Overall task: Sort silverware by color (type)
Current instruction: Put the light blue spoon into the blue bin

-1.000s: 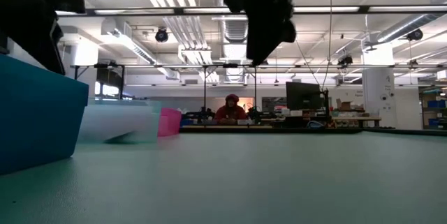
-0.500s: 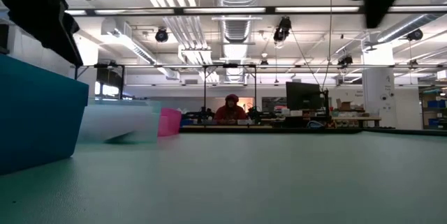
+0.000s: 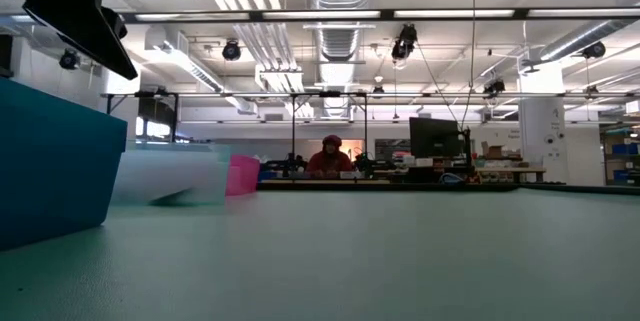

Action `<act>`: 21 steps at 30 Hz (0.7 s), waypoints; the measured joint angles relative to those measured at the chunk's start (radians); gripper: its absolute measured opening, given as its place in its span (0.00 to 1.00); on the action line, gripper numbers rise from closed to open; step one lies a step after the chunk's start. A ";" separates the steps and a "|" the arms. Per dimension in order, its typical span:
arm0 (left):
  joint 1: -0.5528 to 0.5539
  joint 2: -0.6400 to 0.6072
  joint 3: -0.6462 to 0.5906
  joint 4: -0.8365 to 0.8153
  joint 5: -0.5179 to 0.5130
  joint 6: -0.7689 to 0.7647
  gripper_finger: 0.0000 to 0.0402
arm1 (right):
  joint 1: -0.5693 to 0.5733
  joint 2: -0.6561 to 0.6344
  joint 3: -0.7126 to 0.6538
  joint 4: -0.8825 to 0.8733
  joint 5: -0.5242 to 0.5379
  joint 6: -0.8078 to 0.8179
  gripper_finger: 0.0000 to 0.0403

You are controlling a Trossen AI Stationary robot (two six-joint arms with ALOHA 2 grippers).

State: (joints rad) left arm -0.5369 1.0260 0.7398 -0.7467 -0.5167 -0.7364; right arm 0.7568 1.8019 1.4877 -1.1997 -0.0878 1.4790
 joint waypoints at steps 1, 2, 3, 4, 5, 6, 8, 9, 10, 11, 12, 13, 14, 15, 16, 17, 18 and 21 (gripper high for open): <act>0.000 0.000 0.000 0.000 0.000 0.000 0.36 | 0.010 0.000 -0.020 0.022 -0.021 0.020 0.32; 0.000 0.000 0.000 0.001 0.000 0.000 0.36 | 0.019 0.000 -0.040 0.050 -0.039 0.031 0.32; 0.000 0.000 0.000 0.001 0.000 0.000 0.36 | 0.028 0.001 -0.058 0.079 -0.054 0.044 0.32; 0.000 0.000 0.000 0.001 0.000 0.000 0.36 | 0.037 0.001 -0.074 0.108 -0.070 0.049 0.32; 0.000 0.000 0.000 0.002 0.000 0.000 0.36 | 0.044 0.001 -0.089 0.141 -0.088 0.054 0.32; 0.000 0.000 0.000 0.003 0.000 0.000 0.36 | 0.050 0.001 -0.105 0.176 -0.104 0.061 0.32; 0.000 0.000 0.000 0.008 -0.005 0.000 0.36 | 0.062 0.001 -0.130 0.218 -0.124 0.079 0.32; 0.000 0.000 0.000 0.013 -0.010 0.000 0.36 | 0.069 0.001 -0.139 0.218 -0.125 0.089 0.32; 0.000 0.000 0.000 0.017 -0.015 0.000 0.36 | 0.074 0.001 -0.147 0.215 -0.128 0.099 0.32; 0.000 0.000 0.000 0.018 -0.018 0.000 0.36 | 0.079 0.001 -0.155 0.216 -0.131 0.104 0.32; 0.000 0.000 0.000 0.021 -0.020 0.000 0.36 | 0.084 0.001 -0.165 0.218 -0.138 0.109 0.32; 0.000 0.000 0.000 0.027 -0.021 0.000 0.36 | 0.089 0.001 -0.174 0.216 -0.151 0.111 0.32; 0.000 0.000 0.000 0.032 -0.022 0.000 0.36 | 0.094 0.001 -0.183 0.214 -0.163 0.111 0.32; 0.000 0.000 0.000 0.036 -0.022 0.000 0.36 | 0.098 0.001 -0.191 0.213 -0.174 0.111 0.32; 0.000 0.000 0.000 0.041 -0.022 0.000 0.36 | 0.102 0.001 -0.200 0.217 -0.180 0.112 0.32; 0.000 0.000 0.000 0.046 -0.022 0.000 0.36 | 0.106 0.001 -0.210 0.218 -0.182 0.114 0.32; 0.000 0.000 0.000 0.052 -0.023 0.000 0.36 | 0.107 0.001 -0.220 0.216 -0.183 0.118 0.32; 0.000 0.000 0.000 0.068 -0.024 0.000 0.36 | 0.105 0.001 -0.245 0.217 -0.183 0.113 0.32</act>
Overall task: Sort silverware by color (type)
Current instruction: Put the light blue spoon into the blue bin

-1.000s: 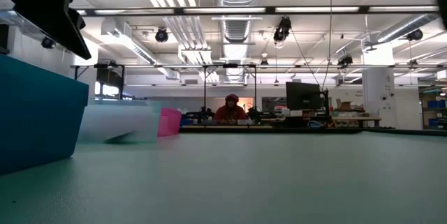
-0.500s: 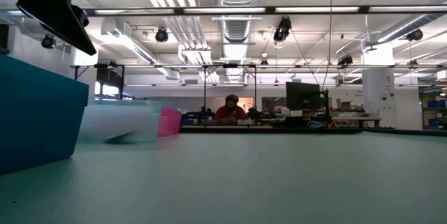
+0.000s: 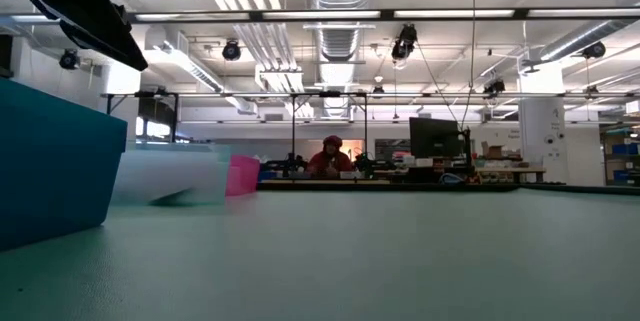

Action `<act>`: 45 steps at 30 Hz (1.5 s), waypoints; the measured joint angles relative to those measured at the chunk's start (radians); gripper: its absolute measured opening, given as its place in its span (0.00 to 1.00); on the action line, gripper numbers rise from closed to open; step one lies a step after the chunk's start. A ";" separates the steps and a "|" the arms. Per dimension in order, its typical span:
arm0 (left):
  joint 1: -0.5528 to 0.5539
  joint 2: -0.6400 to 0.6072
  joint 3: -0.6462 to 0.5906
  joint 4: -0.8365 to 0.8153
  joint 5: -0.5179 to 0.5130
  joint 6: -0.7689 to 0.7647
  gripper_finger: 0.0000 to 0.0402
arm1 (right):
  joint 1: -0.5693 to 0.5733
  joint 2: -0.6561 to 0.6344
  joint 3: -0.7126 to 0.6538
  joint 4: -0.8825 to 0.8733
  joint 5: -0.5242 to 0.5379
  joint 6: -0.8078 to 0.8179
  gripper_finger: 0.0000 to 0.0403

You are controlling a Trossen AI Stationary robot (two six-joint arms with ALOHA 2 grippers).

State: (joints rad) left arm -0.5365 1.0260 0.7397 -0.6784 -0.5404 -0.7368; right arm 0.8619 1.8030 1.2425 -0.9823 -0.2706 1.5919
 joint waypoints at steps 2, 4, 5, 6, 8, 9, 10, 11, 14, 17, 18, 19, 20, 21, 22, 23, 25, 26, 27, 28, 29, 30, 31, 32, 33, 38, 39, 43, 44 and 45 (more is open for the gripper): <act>0.000 0.000 0.000 0.002 0.000 0.000 0.36 | 0.000 0.000 -0.018 0.012 0.000 -0.010 0.32; 0.000 0.000 0.000 0.006 0.000 0.000 0.36 | 0.000 -0.002 -0.038 0.042 -0.001 -0.014 0.32; 0.000 0.000 0.000 0.006 0.000 0.000 0.36 | 0.000 -0.002 -0.048 0.057 -0.001 -0.014 0.32; 0.000 0.000 0.000 0.006 0.000 0.000 0.36 | 0.000 -0.001 -0.059 0.070 -0.002 -0.015 0.32; 0.000 0.000 0.000 0.006 0.000 0.000 0.36 | 0.000 -0.004 -0.083 0.110 -0.012 -0.019 0.32; 0.000 0.000 0.000 0.006 0.000 0.000 0.36 | -0.001 -0.005 -0.094 0.128 -0.020 -0.019 0.32; 0.000 0.000 0.000 0.006 0.000 0.000 0.36 | -0.001 -0.006 -0.105 0.142 -0.025 -0.020 0.32; 0.000 0.000 0.000 0.006 0.000 0.000 0.36 | -0.002 -0.007 -0.115 0.154 -0.026 -0.020 0.32; 0.000 0.000 0.000 0.006 0.000 0.000 0.36 | -0.003 -0.008 -0.135 0.177 -0.029 -0.020 0.29; 0.000 0.000 0.000 0.009 0.000 -0.001 0.36 | -0.008 -0.006 -0.139 0.185 -0.034 -0.033 0.20; 0.000 0.000 0.000 0.011 0.000 -0.001 0.36 | -0.009 -0.006 -0.140 0.188 -0.035 -0.039 0.15; 0.000 0.000 0.000 0.014 0.000 -0.001 0.36 | -0.009 -0.006 -0.140 0.190 -0.036 -0.043 0.11; 0.000 0.000 0.000 0.016 0.000 -0.001 0.36 | -0.011 -0.006 -0.138 0.190 -0.042 -0.051 0.07; 0.000 0.000 0.000 0.016 0.000 -0.003 0.36 | -0.012 -0.005 -0.136 0.189 -0.049 -0.060 0.06; 0.000 0.000 0.000 0.017 0.000 -0.005 0.36 | -0.013 -0.004 -0.132 0.187 -0.052 -0.065 0.06; 0.000 0.000 0.000 0.020 0.000 -0.005 0.36 | -0.013 -0.004 -0.128 0.186 -0.052 -0.066 0.06; 0.000 0.000 0.000 0.024 0.000 -0.005 0.36 | -0.013 -0.007 -0.118 0.179 -0.051 -0.079 0.05; 0.000 0.000 0.000 0.024 0.000 -0.005 0.36 | -0.014 -0.010 -0.114 0.176 -0.051 -0.085 0.05; 0.000 0.000 0.000 0.024 0.000 -0.005 0.36 | -0.016 -0.015 -0.110 0.171 -0.051 -0.087 0.05; 0.000 0.000 0.000 0.025 0.000 -0.005 0.36 | -0.018 -0.020 -0.105 0.166 -0.046 -0.089 0.05; 0.000 0.000 0.000 0.024 0.000 -0.005 0.36 | -0.020 -0.026 -0.103 0.163 -0.040 -0.090 0.05; 0.000 0.000 0.000 0.025 -0.003 -0.005 0.36 | -0.023 -0.035 -0.101 0.163 -0.026 -0.093 0.05; 0.000 0.000 0.000 0.025 -0.016 -0.005 0.36 | -0.025 -0.045 -0.095 0.162 -0.005 -0.093 0.05; 0.000 0.001 0.000 0.025 -0.023 -0.005 0.36 | -0.030 -0.059 -0.092 0.161 0.018 -0.093 0.05; 0.000 0.001 0.000 0.025 -0.028 -0.002 0.36 | -0.036 -0.074 -0.089 0.161 0.043 -0.098 0.05; 0.000 0.001 -0.020 0.057 -0.056 0.029 0.36 | -0.076 -0.130 -0.088 0.158 0.240 -0.153 0.05; 0.000 0.001 -0.028 0.083 -0.060 0.029 0.36 | -0.090 -0.145 -0.087 0.159 0.286 -0.176 0.05; 0.000 0.010 -0.071 0.237 -0.064 0.092 0.36 | -0.157 -0.190 -0.086 0.164 0.533 -0.293 0.05; 0.000 0.014 -0.085 0.300 -0.064 0.121 0.36 | -0.177 -0.201 -0.086 0.172 0.607 -0.327 0.05; 0.000 0.020 -0.102 0.370 -0.064 0.150 0.36 | -0.199 -0.212 -0.086 0.191 0.676 -0.369 0.05</act>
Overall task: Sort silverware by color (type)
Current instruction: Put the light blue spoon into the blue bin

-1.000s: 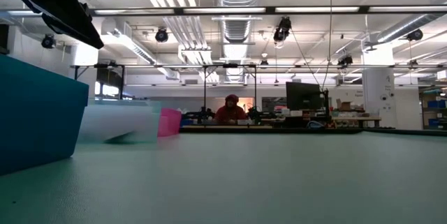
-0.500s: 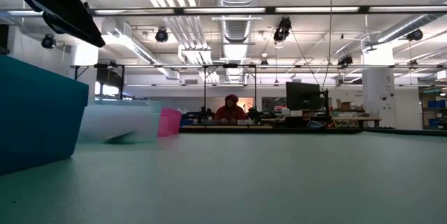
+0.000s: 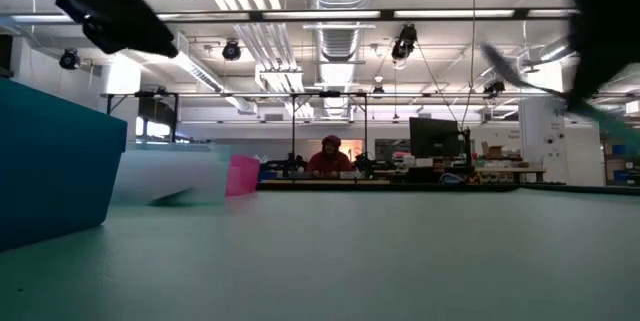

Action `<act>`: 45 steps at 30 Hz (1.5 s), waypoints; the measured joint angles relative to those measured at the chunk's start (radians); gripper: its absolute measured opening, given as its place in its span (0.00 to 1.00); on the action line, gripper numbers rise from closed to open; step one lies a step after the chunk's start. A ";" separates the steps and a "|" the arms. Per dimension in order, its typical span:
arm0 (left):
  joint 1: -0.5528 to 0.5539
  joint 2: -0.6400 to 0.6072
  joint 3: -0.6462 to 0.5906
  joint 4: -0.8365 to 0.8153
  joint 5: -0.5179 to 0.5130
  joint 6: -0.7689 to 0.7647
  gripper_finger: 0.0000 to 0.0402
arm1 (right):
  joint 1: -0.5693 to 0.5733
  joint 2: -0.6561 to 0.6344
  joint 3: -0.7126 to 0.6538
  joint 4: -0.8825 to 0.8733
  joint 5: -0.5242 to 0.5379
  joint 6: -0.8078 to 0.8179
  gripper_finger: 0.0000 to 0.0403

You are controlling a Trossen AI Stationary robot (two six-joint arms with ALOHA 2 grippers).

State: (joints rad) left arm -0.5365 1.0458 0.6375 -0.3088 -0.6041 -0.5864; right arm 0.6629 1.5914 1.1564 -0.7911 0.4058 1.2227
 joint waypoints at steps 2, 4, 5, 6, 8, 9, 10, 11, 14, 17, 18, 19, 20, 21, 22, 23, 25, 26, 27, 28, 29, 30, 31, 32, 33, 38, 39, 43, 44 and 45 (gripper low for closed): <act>0.000 0.019 -0.039 0.169 0.001 0.069 0.36 | -0.045 -0.016 0.000 0.078 0.126 -0.118 0.05; 0.000 0.047 -0.077 0.334 0.019 0.138 0.36 | -0.094 -0.019 0.000 0.195 0.211 -0.269 0.05; 0.000 0.064 -0.094 0.422 0.023 0.173 0.36 | -0.117 -0.019 0.000 0.273 0.238 -0.354 0.05; 0.000 0.084 -0.108 0.498 0.027 0.202 0.36 | -0.140 -0.018 0.000 0.350 0.253 -0.442 0.05; 0.000 0.126 -0.130 0.623 0.029 0.252 0.36 | -0.184 -0.014 0.000 0.520 0.266 -0.607 0.05; 0.000 0.148 -0.137 0.673 0.029 0.269 0.36 | -0.203 -0.009 0.001 0.609 0.270 -0.684 0.05; 0.000 0.171 -0.142 0.719 0.029 0.283 0.36 | -0.219 -0.006 0.002 0.682 0.271 -0.756 0.05; 0.000 0.192 -0.145 0.751 0.029 0.295 0.36 | -0.234 -0.004 0.002 0.747 0.270 -0.828 0.05; 0.000 0.257 -0.146 0.830 0.028 0.315 0.36 | -0.272 -0.003 0.001 0.906 0.268 -0.971 0.05; 0.000 0.315 -0.115 0.866 0.009 0.325 0.36 | -0.294 -0.003 0.002 0.997 0.222 -1.073 0.05; 0.000 0.333 -0.096 0.869 -0.011 0.339 0.36 | -0.300 -0.003 0.002 1.019 0.181 -1.094 0.05; 0.000 0.349 -0.078 0.871 -0.036 0.360 0.36 | -0.306 -0.003 0.002 1.034 0.136 -1.108 0.05; 0.000 0.363 -0.060 0.873 -0.063 0.381 0.36 | -0.311 -0.002 0.002 1.046 0.101 -1.110 0.05; 0.000 0.376 -0.043 0.873 -0.084 0.397 0.36 | -0.314 0.001 0.002 1.055 0.088 -1.111 0.05; 0.000 0.388 -0.026 0.872 -0.102 0.414 0.36 | -0.314 0.004 0.002 1.055 0.086 -1.112 0.05; 0.001 0.400 -0.010 0.872 -0.129 0.429 0.36 | -0.314 0.009 0.002 1.054 0.085 -1.122 0.05; 0.001 0.418 0.017 0.873 -0.179 0.448 0.36 | -0.315 0.020 0.002 1.055 0.083 -1.148 0.05; 0.001 0.427 0.026 0.874 -0.197 0.451 0.36 | -0.315 0.025 0.002 1.059 0.083 -1.158 0.05; 0.003 0.434 0.034 0.873 -0.198 0.451 0.36 | -0.315 0.029 0.002 1.063 0.083 -1.163 0.05; 0.004 0.441 0.041 0.871 -0.196 0.450 0.36 | -0.315 0.031 0.002 1.064 0.083 -1.165 0.05; 0.004 0.447 0.048 0.869 -0.189 0.450 0.36 | -0.314 0.035 0.002 1.066 0.082 -1.168 0.05; 0.005 0.454 0.055 0.870 -0.177 0.447 0.36 | -0.314 0.038 0.002 1.070 0.083 -1.173 0.05; 0.005 0.460 0.060 0.870 -0.169 0.446 0.36 | -0.314 0.041 0.002 1.071 0.082 -1.184 0.05; 0.005 0.467 0.065 0.869 -0.169 0.446 0.36 | -0.314 0.042 0.001 1.069 0.080 -1.191 0.05; 0.005 0.472 0.070 0.869 -0.169 0.446 0.36 | -0.314 0.043 0.001 1.070 0.080 -1.197 0.05; 0.005 0.480 0.075 0.869 -0.172 0.445 0.31 | -0.314 0.043 0.001 1.104 0.031 -1.229 0.05; 0.005 0.479 0.075 0.870 -0.172 0.445 0.28 | -0.314 0.043 0.001 1.115 0.011 -1.233 0.05; 0.005 0.479 0.075 0.872 -0.168 0.444 0.16 | -0.314 0.043 0.001 1.124 -0.011 -1.234 0.05; 0.005 0.479 0.075 0.870 -0.167 0.446 0.13 | -0.314 0.043 0.001 1.123 -0.011 -1.233 0.05; 0.005 0.479 0.075 0.869 -0.166 0.447 0.11 | -0.315 0.043 0.001 1.122 -0.011 -1.233 0.05</act>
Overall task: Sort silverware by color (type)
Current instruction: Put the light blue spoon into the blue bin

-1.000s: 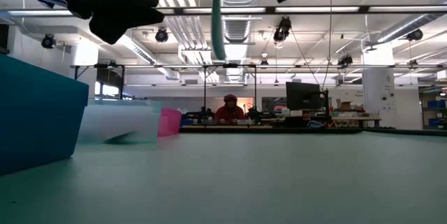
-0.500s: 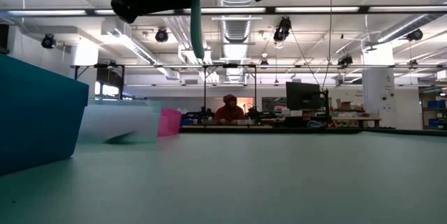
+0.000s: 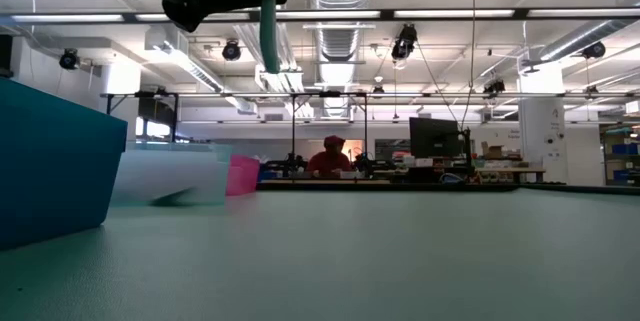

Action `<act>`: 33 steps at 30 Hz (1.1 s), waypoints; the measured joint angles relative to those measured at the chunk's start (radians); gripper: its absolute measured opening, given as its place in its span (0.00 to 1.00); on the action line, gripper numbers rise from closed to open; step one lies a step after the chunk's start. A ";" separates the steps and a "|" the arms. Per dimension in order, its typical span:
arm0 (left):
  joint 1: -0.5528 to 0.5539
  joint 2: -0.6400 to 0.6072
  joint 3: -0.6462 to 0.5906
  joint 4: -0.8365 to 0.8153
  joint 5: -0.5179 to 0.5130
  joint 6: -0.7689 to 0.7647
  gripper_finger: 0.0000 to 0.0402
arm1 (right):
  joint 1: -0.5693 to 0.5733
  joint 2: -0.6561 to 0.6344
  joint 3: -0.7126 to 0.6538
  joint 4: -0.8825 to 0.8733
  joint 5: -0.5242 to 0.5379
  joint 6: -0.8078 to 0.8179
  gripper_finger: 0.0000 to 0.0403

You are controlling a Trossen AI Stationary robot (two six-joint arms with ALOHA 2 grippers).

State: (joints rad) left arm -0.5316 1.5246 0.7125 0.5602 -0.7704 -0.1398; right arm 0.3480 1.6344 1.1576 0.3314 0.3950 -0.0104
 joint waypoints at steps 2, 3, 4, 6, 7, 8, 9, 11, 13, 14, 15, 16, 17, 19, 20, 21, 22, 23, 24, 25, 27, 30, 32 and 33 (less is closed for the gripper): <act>0.000 0.000 0.002 -0.001 0.000 -0.003 0.11 | 0.000 0.000 0.000 0.000 0.000 0.010 0.05; 0.000 0.000 0.004 -0.002 0.000 -0.008 0.11 | 0.000 0.000 0.000 0.000 0.000 0.015 0.05; 0.000 0.000 0.006 -0.003 0.000 -0.011 0.11 | 0.000 0.000 0.000 0.000 0.000 0.020 0.06; 0.000 0.000 0.008 -0.003 0.000 -0.024 0.11 | 0.000 0.000 0.000 0.000 0.000 0.035 0.09; 0.000 0.000 0.008 -0.002 0.000 -0.029 0.11 | 0.000 0.000 0.000 -0.001 0.000 0.035 0.12; 0.000 -0.001 0.008 -0.002 -0.001 -0.030 0.11 | 0.000 0.000 0.000 -0.006 0.000 0.035 0.15; 0.000 -0.002 0.008 -0.003 -0.002 -0.031 0.11 | 0.000 0.000 0.000 -0.013 0.000 0.034 0.18; 0.000 -0.009 0.007 -0.014 -0.005 -0.037 0.11 | 0.000 -0.001 0.000 -0.030 0.001 0.037 0.24; 0.000 -0.020 0.007 -0.056 -0.009 -0.055 0.11 | 0.001 -0.003 0.000 -0.063 0.033 0.047 0.29; 0.001 -0.026 0.007 -0.077 -0.011 -0.063 0.11 | 0.001 -0.007 0.000 -0.082 0.056 0.058 0.32; 0.001 -0.032 0.007 -0.099 -0.011 -0.070 0.11 | 0.001 -0.013 0.000 -0.106 0.074 0.072 0.34; 0.001 -0.039 0.007 -0.120 -0.011 -0.081 0.11 | 0.001 -0.022 0.000 -0.135 0.083 0.088 0.36; 0.001 -0.050 0.007 -0.143 -0.010 -0.090 0.11 | 0.001 -0.032 0.000 -0.161 0.090 0.110 0.37; 0.001 -0.075 0.007 -0.218 -0.010 -0.115 0.11 | 0.001 -0.049 0.000 -0.215 0.095 0.168 0.39; 0.001 -0.087 0.007 -0.263 -0.010 -0.136 0.11 | 0.000 -0.059 0.000 -0.244 0.095 0.197 0.40; 0.001 -0.100 0.007 -0.318 -0.010 -0.161 0.11 | 0.001 -0.063 0.000 -0.272 0.095 0.223 0.40; 0.000 -0.113 0.006 -0.373 -0.010 -0.189 0.11 | 0.001 -0.068 0.000 -0.294 0.095 0.245 0.40; 0.000 -0.130 0.006 -0.434 -0.009 -0.225 0.11 | 0.001 -0.073 0.000 -0.320 0.094 0.263 0.40; 0.001 -0.147 0.006 -0.499 -0.009 -0.265 0.11 | 0.003 -0.075 0.000 -0.345 0.094 0.284 0.40; 0.001 -0.165 0.006 -0.566 -0.009 -0.310 0.11 | 0.004 -0.077 0.000 -0.365 0.095 0.300 0.39; 0.002 -0.200 0.006 -0.721 -0.006 -0.399 0.11 | 0.005 -0.077 0.000 -0.407 0.095 0.333 0.38; 0.002 -0.254 0.005 -0.951 0.003 -0.529 0.11 | 0.005 -0.074 0.000 -0.454 0.094 0.366 0.36; 0.002 -0.288 0.005 -1.088 0.024 -0.598 0.11 | 0.005 -0.073 0.000 -0.481 0.094 0.388 0.35; 0.002 -0.305 0.005 -1.147 0.035 -0.624 0.11 | 0.005 -0.072 0.000 -0.492 0.093 0.405 0.34</act>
State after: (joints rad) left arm -0.5301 1.2198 0.7174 -0.5872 -0.7350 -0.7635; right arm 0.3534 1.5623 1.1580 -0.1607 0.4885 0.3945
